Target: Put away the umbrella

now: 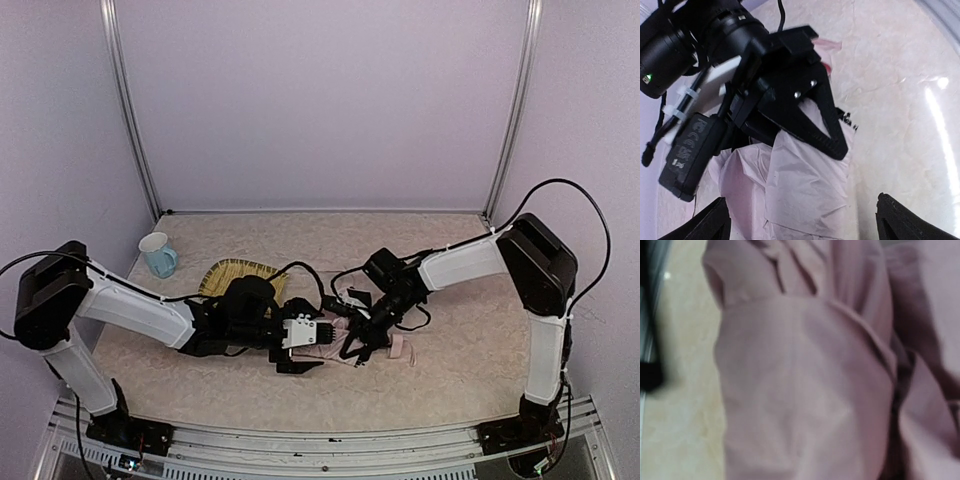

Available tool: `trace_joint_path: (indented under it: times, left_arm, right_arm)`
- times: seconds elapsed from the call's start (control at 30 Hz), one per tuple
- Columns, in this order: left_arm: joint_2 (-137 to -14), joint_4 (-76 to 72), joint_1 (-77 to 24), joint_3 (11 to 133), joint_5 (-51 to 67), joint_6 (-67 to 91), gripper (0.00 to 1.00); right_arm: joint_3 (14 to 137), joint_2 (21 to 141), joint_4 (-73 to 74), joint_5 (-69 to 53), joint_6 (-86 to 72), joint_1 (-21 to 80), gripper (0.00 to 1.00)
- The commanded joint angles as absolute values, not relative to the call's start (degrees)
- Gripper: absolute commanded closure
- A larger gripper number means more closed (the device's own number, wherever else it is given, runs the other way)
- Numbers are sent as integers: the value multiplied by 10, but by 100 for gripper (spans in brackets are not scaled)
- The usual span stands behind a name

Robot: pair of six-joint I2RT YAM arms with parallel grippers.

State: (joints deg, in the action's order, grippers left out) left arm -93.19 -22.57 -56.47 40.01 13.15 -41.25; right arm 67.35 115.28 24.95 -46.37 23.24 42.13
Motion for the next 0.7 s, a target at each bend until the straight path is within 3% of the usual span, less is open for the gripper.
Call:
trace_joint_path:
  times: [0.0,0.27,0.33,0.37,0.4,0.47,0.57,0.67]
  left_arm:
    - [-1001,-160,-570,459,23,-520,3]
    - [-1047,-70,-570,505,82,-504,20]
    - [-1052,-48,-569,516,109,-494,36]
    - [-1057,-36,-569,524,118,-477,53]
    - [-1064,-23,-569,536,124,-462,64]
    - [-1079,8,-567,559,138,-431,68]
    - [-1093,36,-563,577,169,-396,76]
    - [-1109,87,-553,603,202,-354,93]
  right_arm:
    - [644,1232,433,-413,198,415,100]
    - [670,1240,433,-419,197,403,97]
    - [682,1237,429,-422,196,402,95]
    - [686,1233,425,-424,194,401,93]
    - [690,1227,418,-423,191,399,91]
    - [694,1215,403,-416,175,394,86]
    - [690,1186,365,-396,149,385,67]
    - [662,1132,308,-360,128,383,50]
